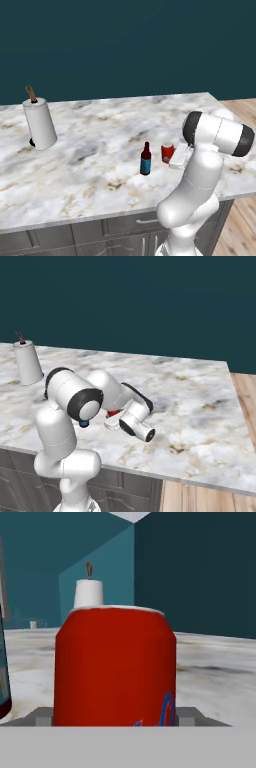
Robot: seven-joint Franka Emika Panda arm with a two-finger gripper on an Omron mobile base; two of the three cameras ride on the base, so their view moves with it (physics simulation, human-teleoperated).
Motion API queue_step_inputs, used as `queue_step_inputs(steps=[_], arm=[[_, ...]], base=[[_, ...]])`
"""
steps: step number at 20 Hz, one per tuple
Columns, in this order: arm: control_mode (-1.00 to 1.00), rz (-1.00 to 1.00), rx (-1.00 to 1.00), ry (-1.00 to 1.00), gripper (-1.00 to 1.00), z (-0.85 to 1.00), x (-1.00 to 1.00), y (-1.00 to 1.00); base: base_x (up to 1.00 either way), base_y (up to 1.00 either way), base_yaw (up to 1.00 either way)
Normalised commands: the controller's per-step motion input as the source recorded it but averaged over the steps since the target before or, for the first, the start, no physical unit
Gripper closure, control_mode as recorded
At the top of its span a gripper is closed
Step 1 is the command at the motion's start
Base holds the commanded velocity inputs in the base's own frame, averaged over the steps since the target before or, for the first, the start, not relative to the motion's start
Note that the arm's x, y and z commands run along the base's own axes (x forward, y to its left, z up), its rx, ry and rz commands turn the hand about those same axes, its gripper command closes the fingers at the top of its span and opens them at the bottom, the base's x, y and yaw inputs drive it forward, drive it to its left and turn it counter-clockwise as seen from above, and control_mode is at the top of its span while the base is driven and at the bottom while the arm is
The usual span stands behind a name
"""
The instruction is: Move the drinks to the dining counter.
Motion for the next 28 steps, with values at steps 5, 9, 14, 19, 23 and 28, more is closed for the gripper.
queue_step_inputs(steps=[5,9,14,19,23,28], arm=[[-1.00,0.00,0.00,0.00,1.00,-0.39,0.07,0.00],[-1.00,0.00,0.00,-0.01,-1.00,-0.41,0.00,0.00],[-1.00,0.00,0.00,-0.02,-1.00,-0.34,0.00,0.00],[-1.00,0.00,0.00,-0.04,-1.00,-0.06,-0.16,0.00],[-1.00,0.00,0.00,-0.06,-1.00,0.08,-0.33,-0.11],[-1.00,0.00,0.00,-0.09,-1.00,0.20,-0.32,-0.29]], base=[[0.00,0.00,0.00],[0.00,0.00,0.00],[0.00,0.00,0.00],[0.00,0.00,0.00],[0.00,0.00,0.00],[0.00,0.00,0.00]])
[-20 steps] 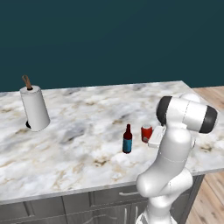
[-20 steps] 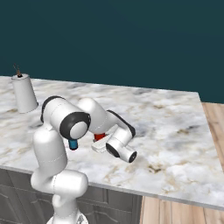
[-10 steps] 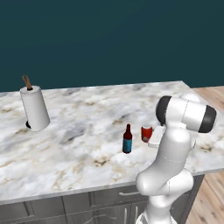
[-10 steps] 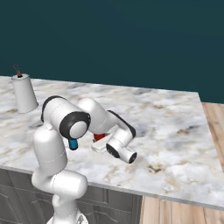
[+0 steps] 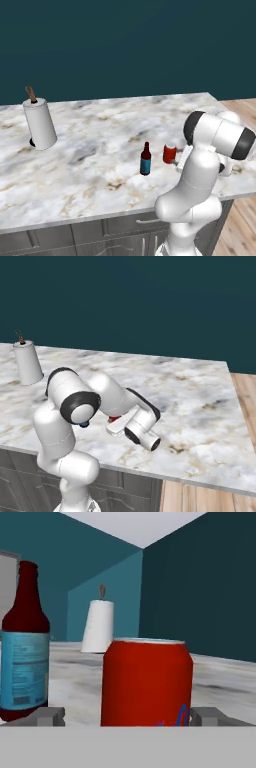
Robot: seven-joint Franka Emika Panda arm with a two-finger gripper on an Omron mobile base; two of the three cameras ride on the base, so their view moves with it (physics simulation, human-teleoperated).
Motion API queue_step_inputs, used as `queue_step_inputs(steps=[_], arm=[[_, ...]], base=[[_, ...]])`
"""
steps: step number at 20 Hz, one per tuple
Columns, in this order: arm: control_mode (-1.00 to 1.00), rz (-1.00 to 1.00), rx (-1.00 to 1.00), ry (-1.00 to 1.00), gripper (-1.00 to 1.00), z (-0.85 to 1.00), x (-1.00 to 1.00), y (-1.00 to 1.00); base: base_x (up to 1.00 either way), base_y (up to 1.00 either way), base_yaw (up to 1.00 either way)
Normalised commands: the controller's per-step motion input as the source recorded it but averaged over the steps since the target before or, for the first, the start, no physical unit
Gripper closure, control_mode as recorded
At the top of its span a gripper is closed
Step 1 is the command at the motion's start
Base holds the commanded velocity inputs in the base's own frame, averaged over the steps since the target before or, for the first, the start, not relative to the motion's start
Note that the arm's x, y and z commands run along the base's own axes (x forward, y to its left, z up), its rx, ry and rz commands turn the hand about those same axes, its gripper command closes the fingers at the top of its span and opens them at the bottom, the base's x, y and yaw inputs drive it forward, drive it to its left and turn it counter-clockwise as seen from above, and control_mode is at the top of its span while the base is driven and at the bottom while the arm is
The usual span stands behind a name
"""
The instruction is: Move the drinks to the dining counter.
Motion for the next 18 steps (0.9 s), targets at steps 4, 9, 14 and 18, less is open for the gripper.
queue_step_inputs(steps=[4,9,14,18], arm=[[-1.00,0.00,0.00,-0.03,-1.00,0.32,-0.24,-0.27],[-1.00,-0.06,-0.02,0.00,-1.00,0.70,-0.11,-0.33],[-1.00,-0.11,-0.16,0.00,-1.00,0.81,-0.17,-0.39],[-1.00,-0.10,-0.29,0.00,-1.00,0.76,-0.41,-0.27]], base=[[0.00,0.00,0.00],[0.00,0.00,0.00],[0.00,0.00,0.00],[0.00,0.00,0.00]])
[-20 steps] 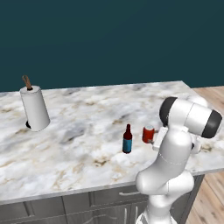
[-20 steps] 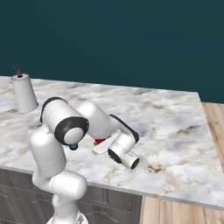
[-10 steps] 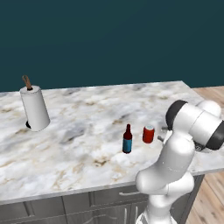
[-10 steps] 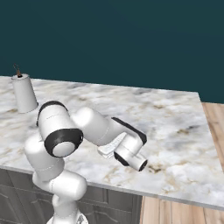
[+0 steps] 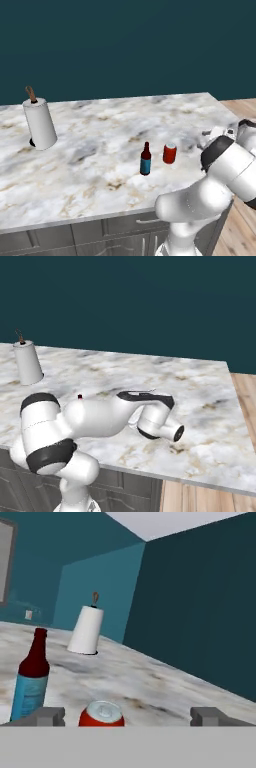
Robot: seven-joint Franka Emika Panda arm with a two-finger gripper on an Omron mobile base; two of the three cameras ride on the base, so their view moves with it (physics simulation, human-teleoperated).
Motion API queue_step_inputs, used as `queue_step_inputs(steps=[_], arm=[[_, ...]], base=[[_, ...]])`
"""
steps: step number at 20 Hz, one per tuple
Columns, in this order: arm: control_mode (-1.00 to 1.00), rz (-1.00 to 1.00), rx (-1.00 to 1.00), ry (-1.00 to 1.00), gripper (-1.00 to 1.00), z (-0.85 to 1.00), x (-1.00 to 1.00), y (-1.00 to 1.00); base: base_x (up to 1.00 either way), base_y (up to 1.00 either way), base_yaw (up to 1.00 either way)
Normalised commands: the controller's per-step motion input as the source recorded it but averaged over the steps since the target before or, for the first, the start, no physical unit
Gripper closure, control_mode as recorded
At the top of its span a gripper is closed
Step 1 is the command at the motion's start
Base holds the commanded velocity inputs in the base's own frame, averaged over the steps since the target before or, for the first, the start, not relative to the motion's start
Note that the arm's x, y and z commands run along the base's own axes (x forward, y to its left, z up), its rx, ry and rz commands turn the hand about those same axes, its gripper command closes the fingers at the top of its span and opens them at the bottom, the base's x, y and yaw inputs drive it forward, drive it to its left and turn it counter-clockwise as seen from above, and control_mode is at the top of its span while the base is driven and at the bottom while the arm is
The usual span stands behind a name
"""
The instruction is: Move the drinks to the dining counter.
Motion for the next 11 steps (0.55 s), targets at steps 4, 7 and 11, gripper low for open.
queue_step_inputs(steps=[4,7,11], arm=[[-1.00,-0.07,-0.32,-0.01,-1.00,0.60,-0.68,-0.17],[-1.00,-0.03,-0.34,-0.06,-1.00,0.53,-0.79,0.00],[-1.00,0.00,-0.38,-0.11,-1.00,0.47,-0.76,0.00]], base=[[0.00,0.00,0.00],[0.00,0.00,0.00],[0.00,0.00,0.00]])
